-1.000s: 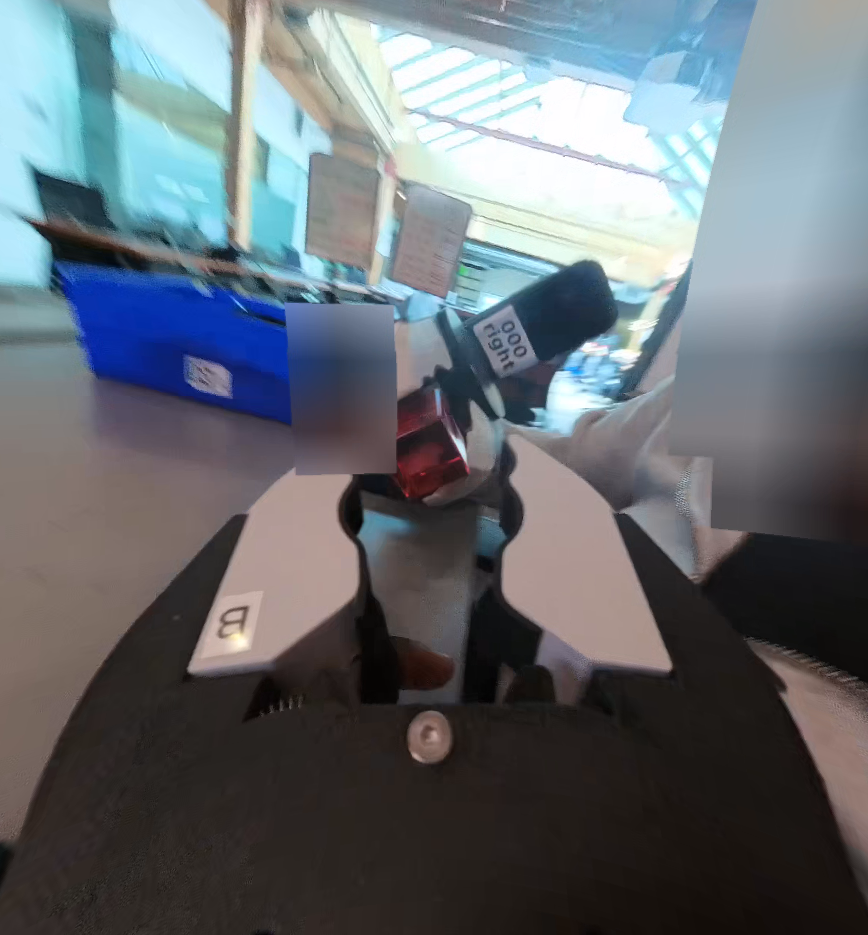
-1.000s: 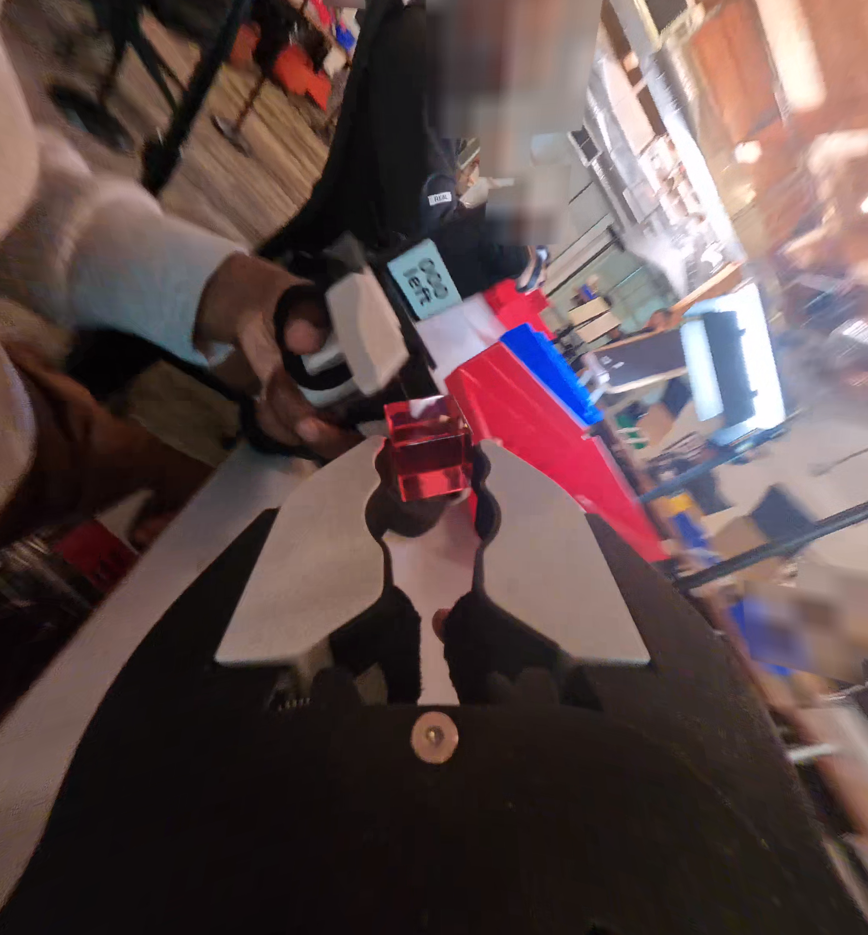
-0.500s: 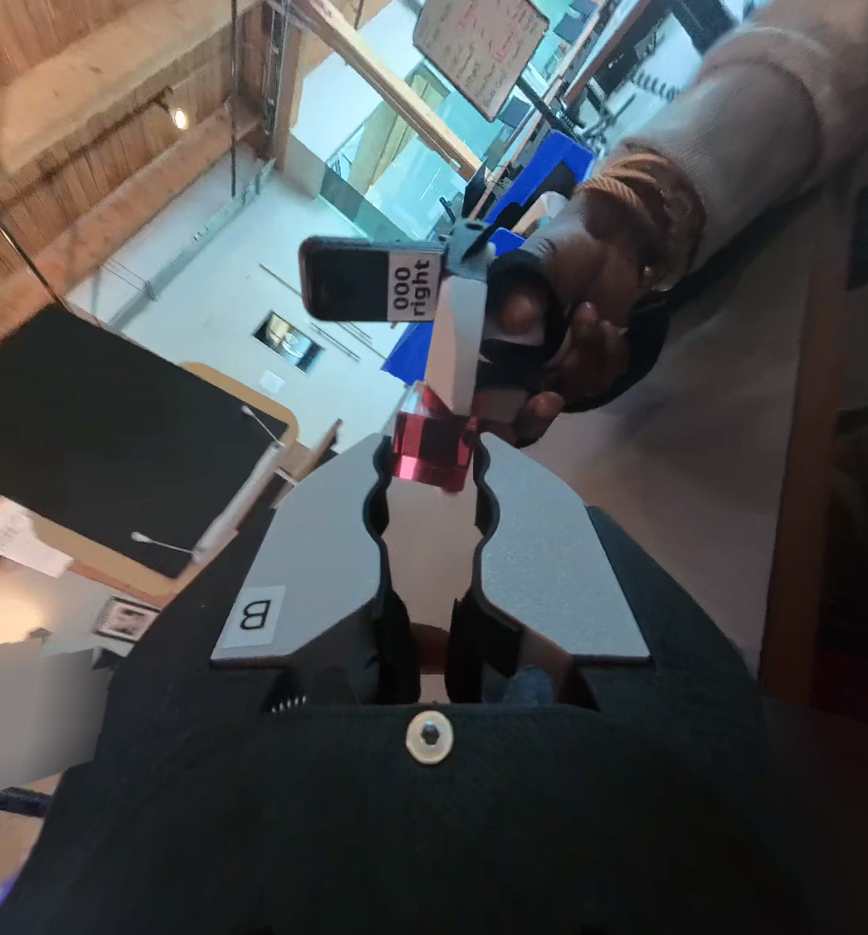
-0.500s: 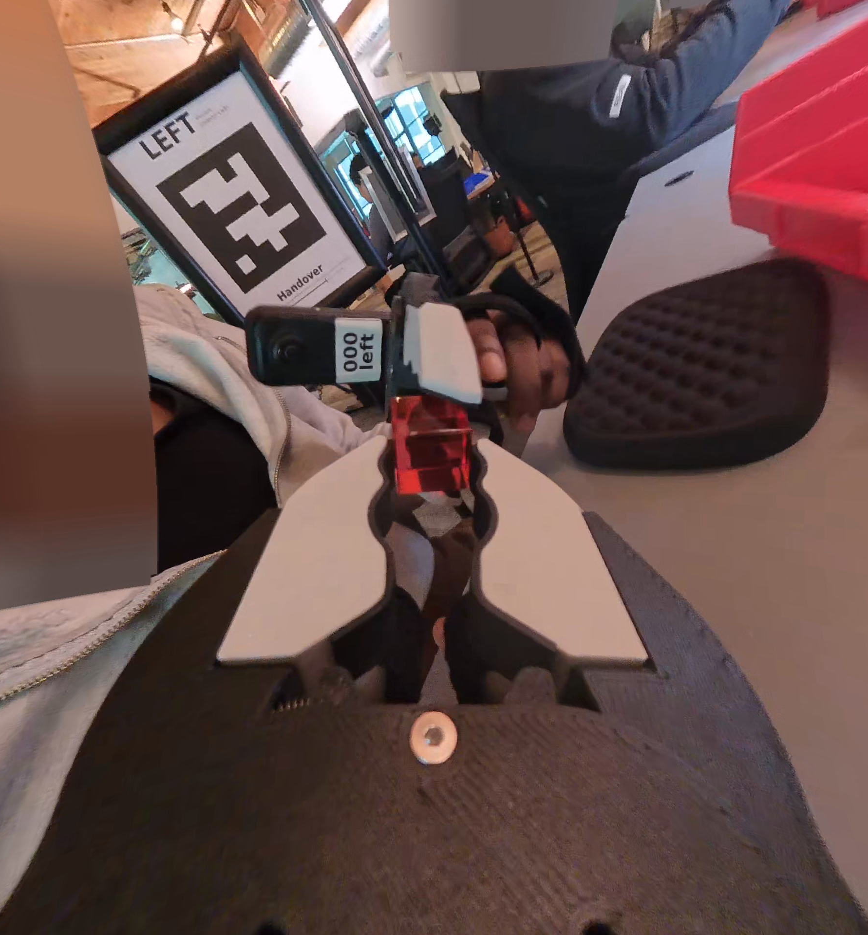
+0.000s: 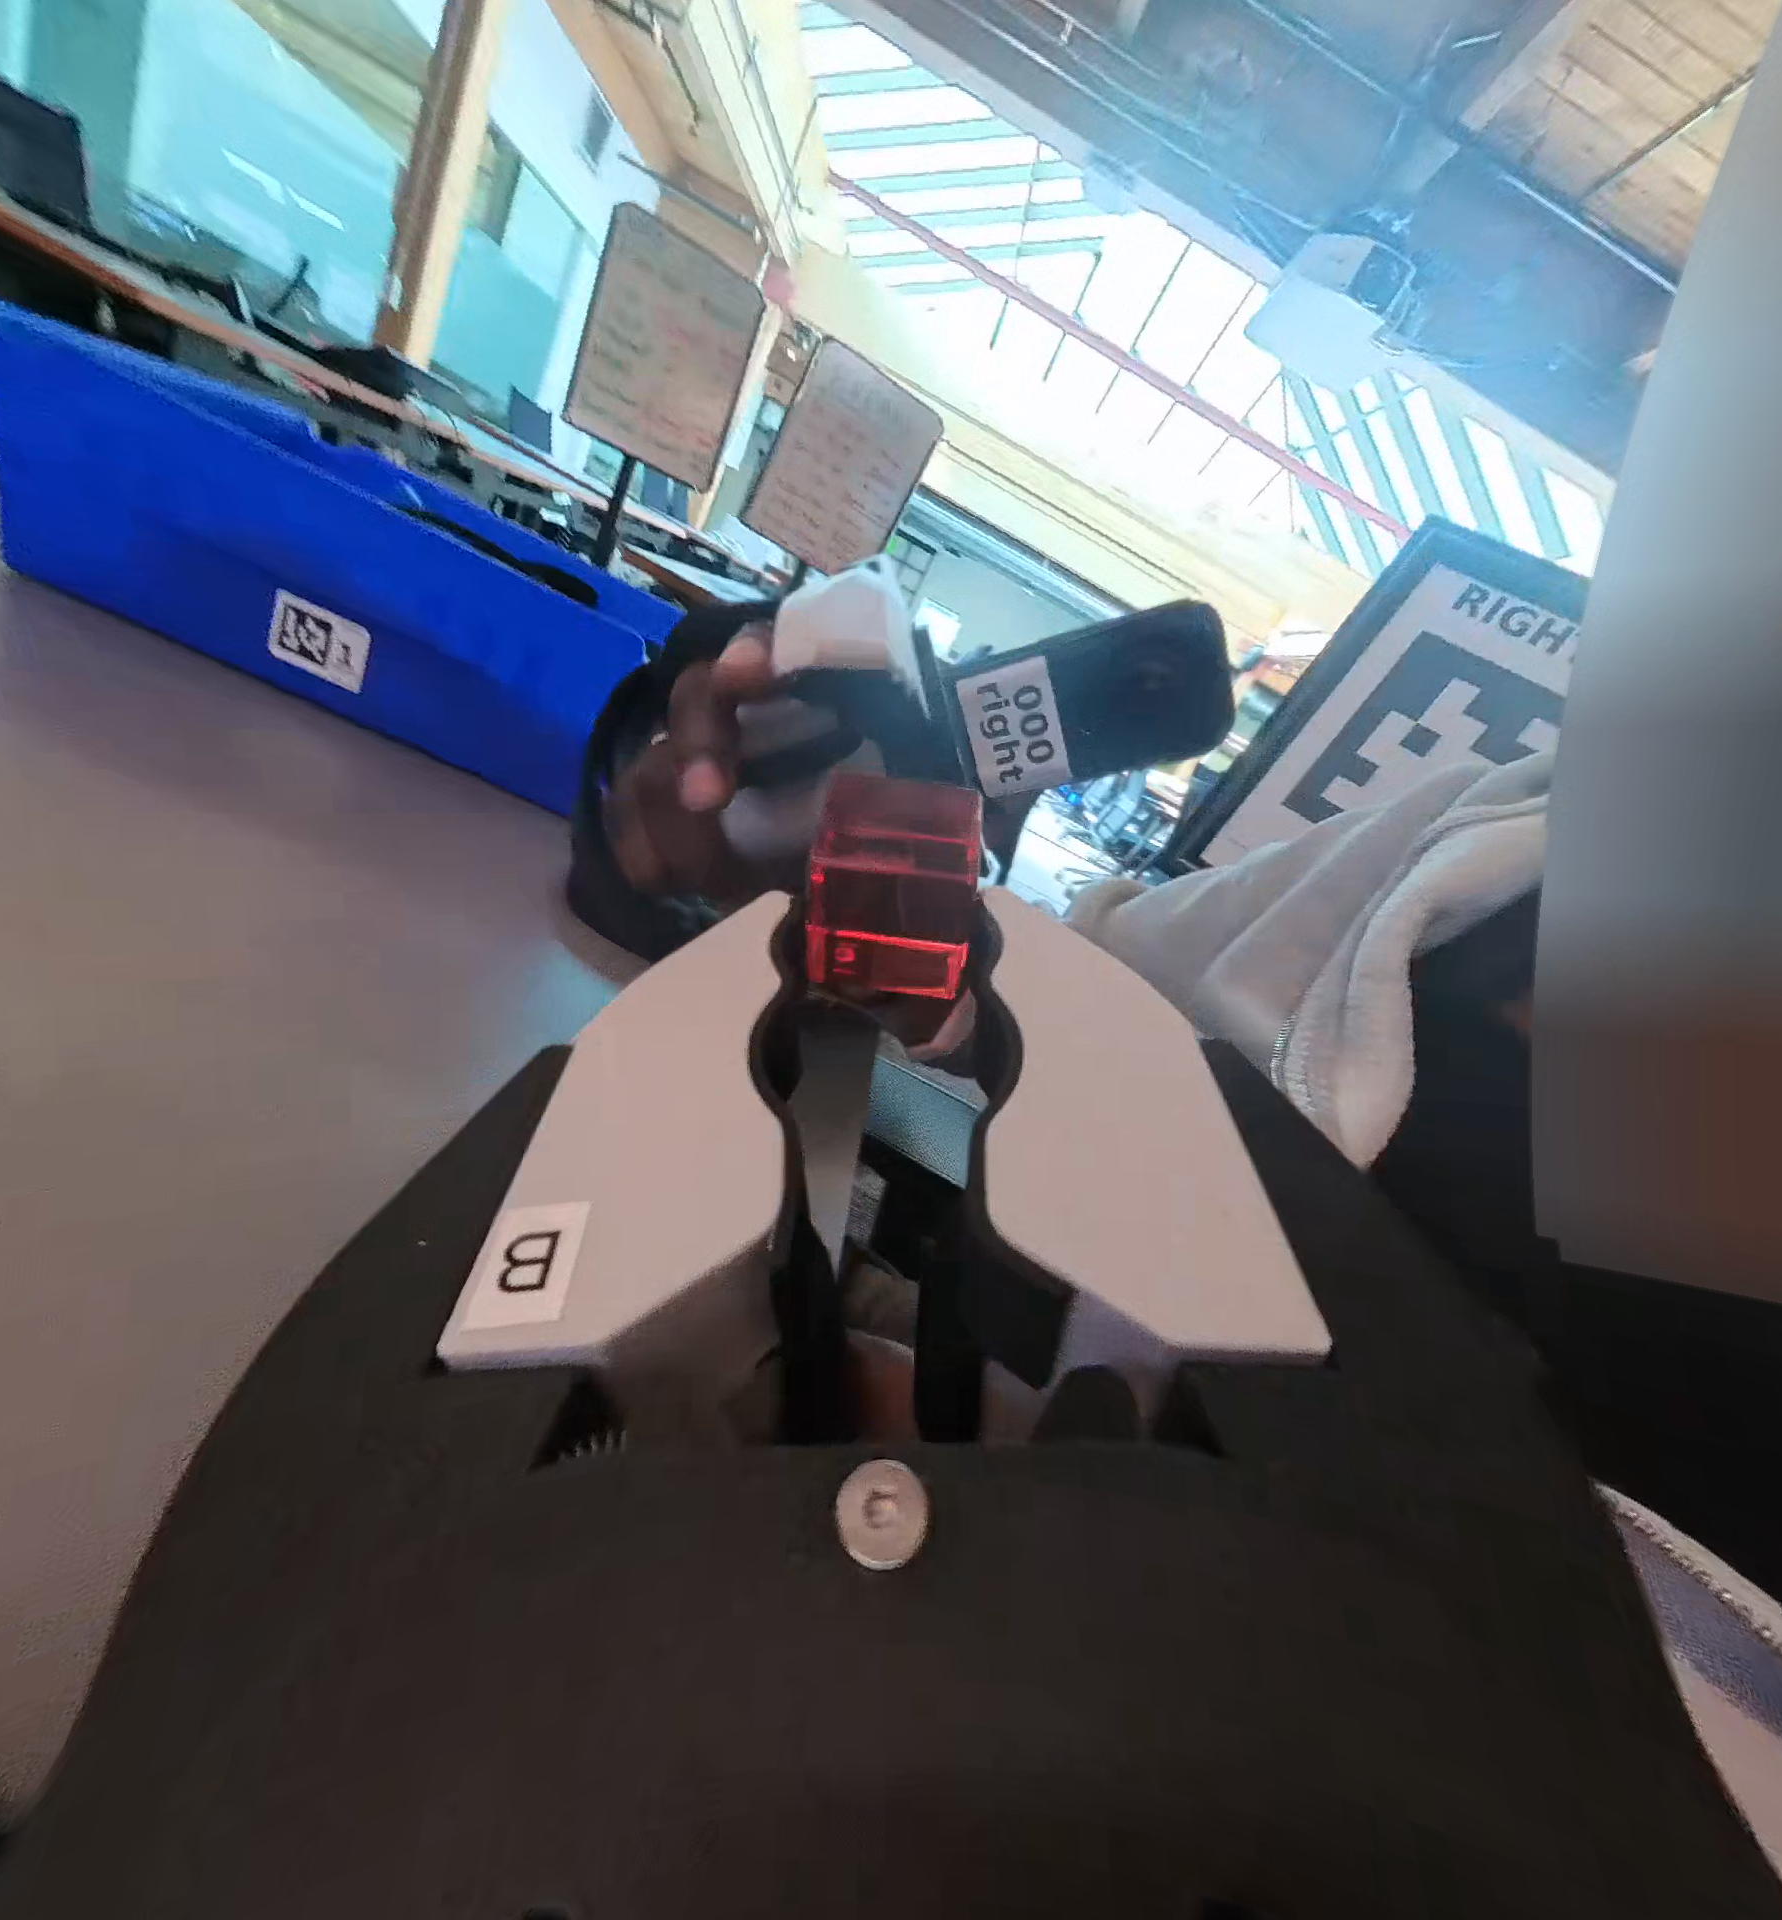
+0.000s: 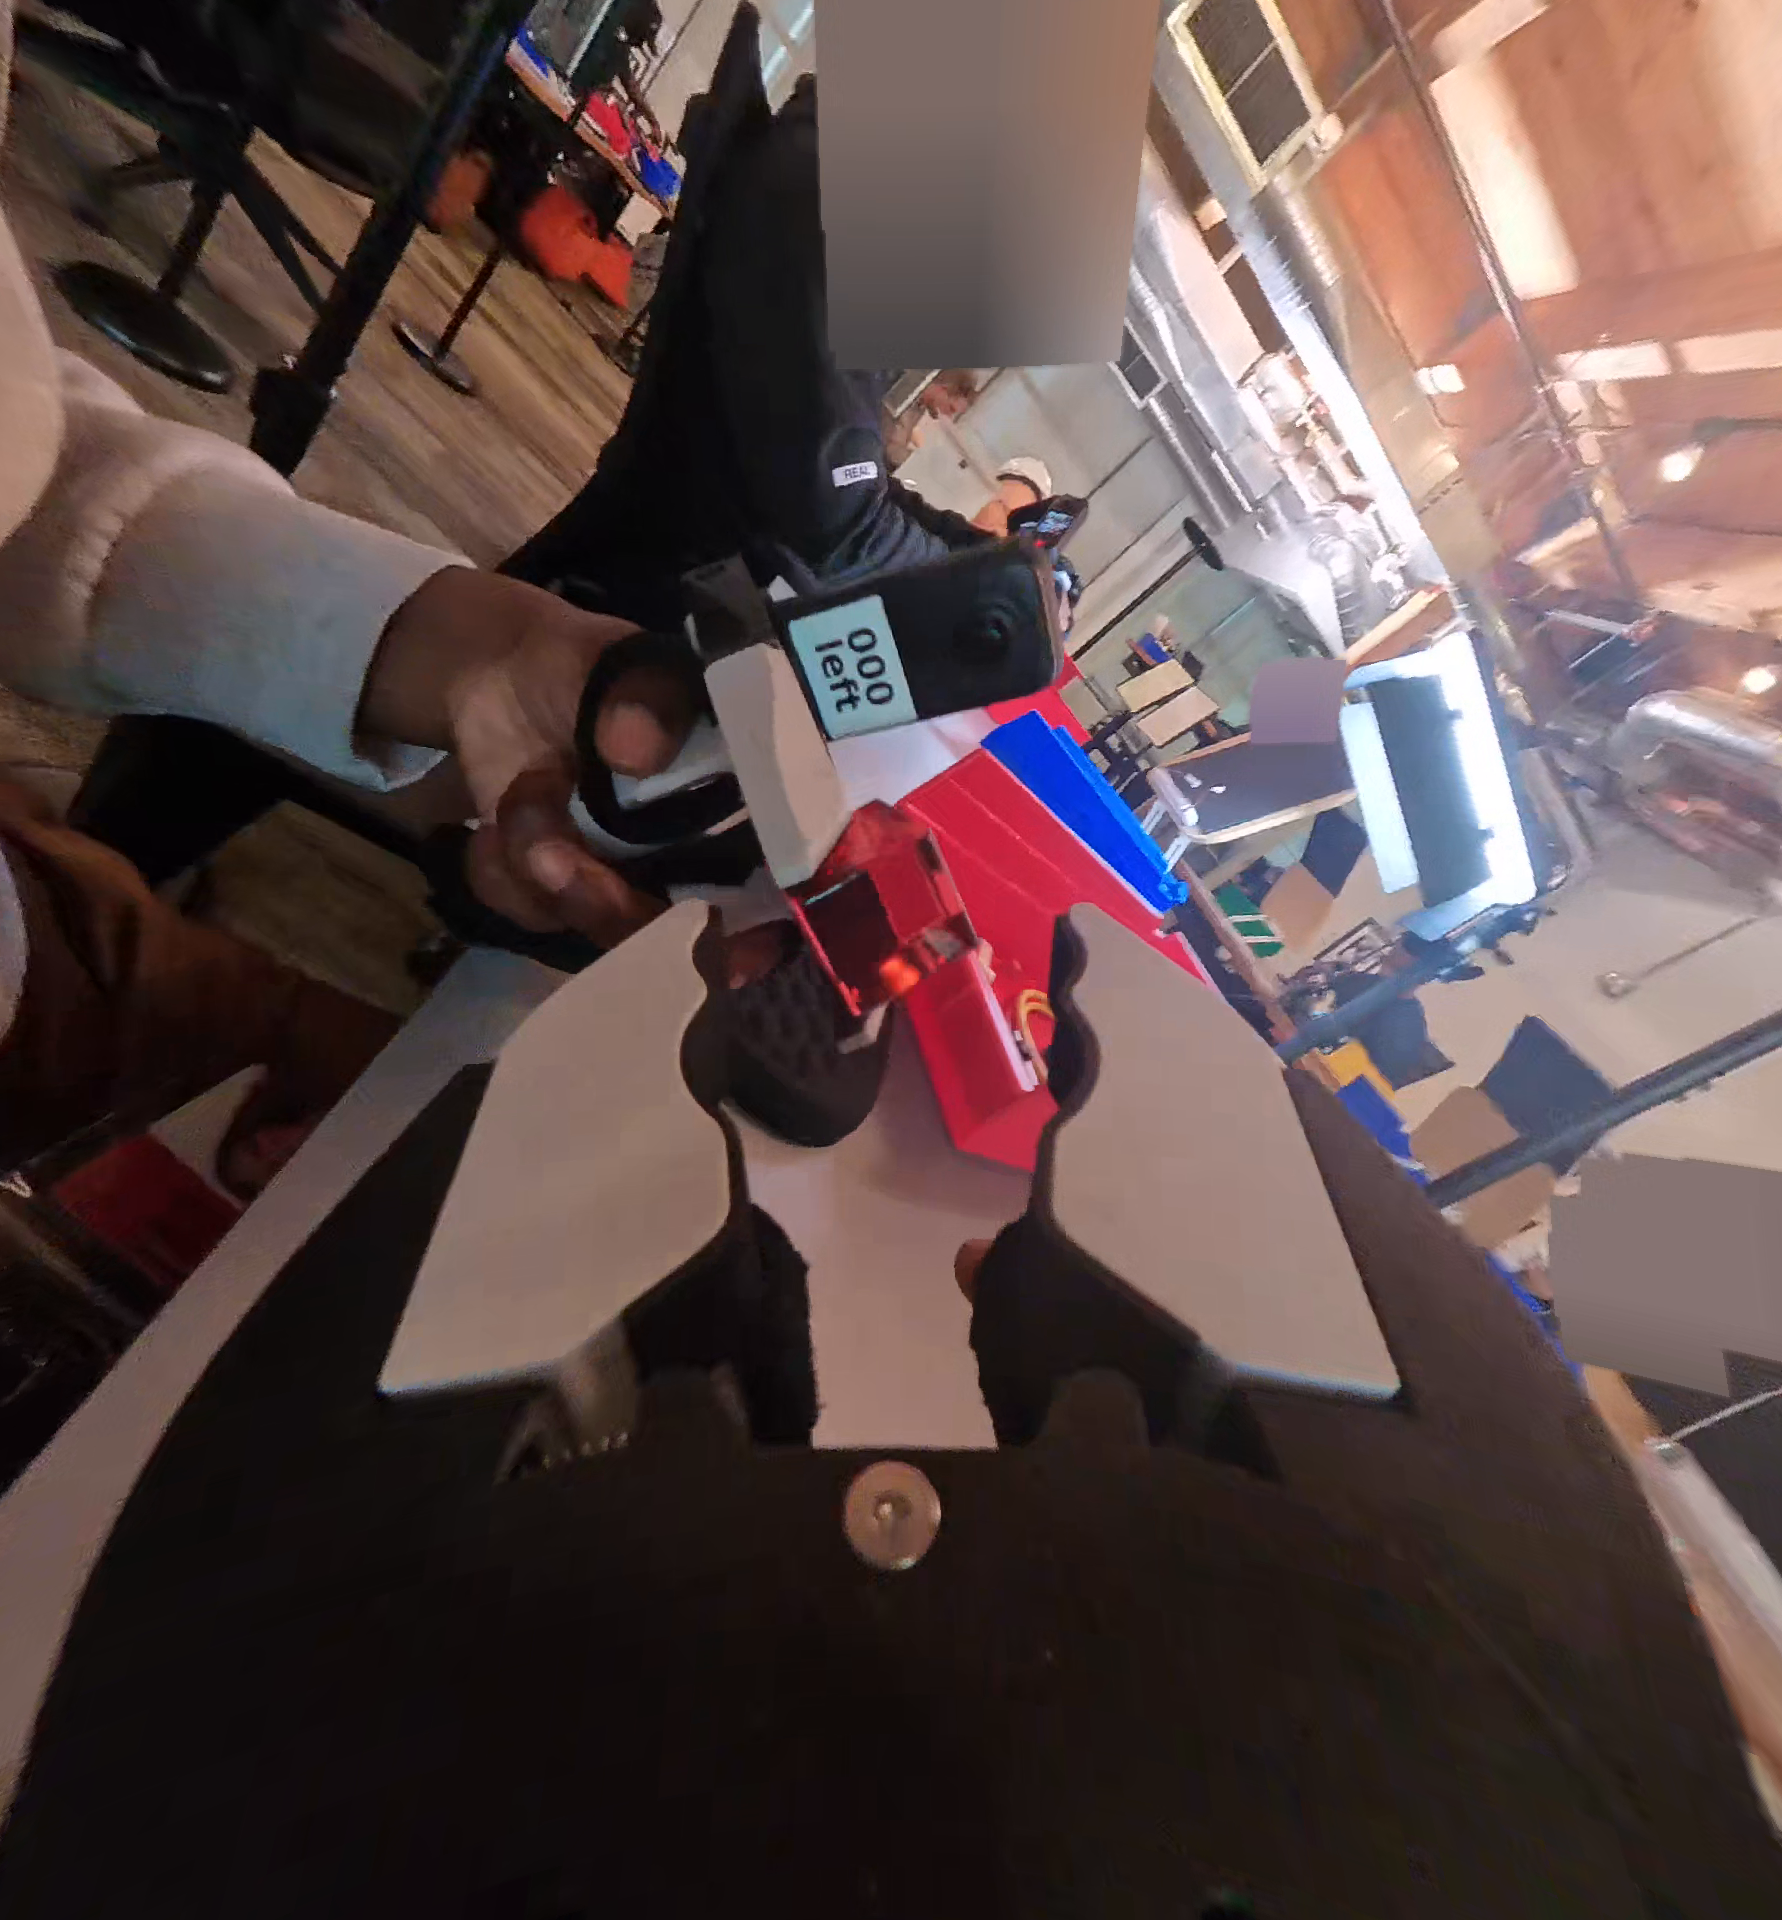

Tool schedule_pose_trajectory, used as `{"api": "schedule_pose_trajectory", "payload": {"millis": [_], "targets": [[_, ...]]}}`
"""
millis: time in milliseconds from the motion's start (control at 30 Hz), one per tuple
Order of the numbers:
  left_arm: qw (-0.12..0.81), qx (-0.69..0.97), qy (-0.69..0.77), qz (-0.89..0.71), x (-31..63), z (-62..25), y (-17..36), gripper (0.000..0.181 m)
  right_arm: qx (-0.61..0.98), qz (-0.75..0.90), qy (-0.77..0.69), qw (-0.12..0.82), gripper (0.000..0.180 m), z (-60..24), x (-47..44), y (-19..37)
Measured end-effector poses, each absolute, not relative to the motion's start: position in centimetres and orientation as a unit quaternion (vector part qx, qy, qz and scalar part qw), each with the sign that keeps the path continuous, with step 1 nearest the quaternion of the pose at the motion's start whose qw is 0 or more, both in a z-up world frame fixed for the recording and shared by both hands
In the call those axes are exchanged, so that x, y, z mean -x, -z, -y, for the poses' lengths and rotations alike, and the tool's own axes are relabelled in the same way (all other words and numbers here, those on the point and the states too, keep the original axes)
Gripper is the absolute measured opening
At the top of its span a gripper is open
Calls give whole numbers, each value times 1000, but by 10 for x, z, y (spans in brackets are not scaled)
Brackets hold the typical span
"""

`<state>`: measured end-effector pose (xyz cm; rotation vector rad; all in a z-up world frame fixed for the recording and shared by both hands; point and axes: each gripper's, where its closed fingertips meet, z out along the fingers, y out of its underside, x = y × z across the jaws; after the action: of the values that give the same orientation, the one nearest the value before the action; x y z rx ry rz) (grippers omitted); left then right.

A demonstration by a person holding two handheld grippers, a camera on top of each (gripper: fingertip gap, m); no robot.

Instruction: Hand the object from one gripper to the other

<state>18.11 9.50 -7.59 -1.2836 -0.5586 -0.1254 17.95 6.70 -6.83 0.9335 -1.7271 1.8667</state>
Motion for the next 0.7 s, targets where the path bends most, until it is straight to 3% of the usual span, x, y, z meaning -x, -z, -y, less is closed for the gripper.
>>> {"api": "schedule_pose_trajectory", "payload": {"millis": [100, 167, 300, 400, 467, 600, 700], "targets": [[752, 596, 93, 266, -183, -99, 82, 29, -386, 591, -645, 295, 57, -68, -183, 72], [747, 601, 108, 265, -185, -101, 85, 29, -415, 580, -615, 335, 41, -67, -185, 79], [745, 619, 61, 240, -185, -101, 86, 30, -394, 609, -616, 307, 33, -66, -180, 80], [739, 634, -133, 184, -176, -88, 76, 58, -316, 659, -661, 168, 33, -68, -174, 72], [659, 658, -340, 129, -167, -74, 76, 67, -223, 707, -671, 11, 33, -66, -167, 74], [445, 675, -589, -6, -160, -65, 80, 67, -76, 727, -608, -309, 33, -68, -173, 86], [370, 679, -631, -59, -158, -75, 90, 59, -45, 718, -560, -412, 32, -69, -184, 94]]}}
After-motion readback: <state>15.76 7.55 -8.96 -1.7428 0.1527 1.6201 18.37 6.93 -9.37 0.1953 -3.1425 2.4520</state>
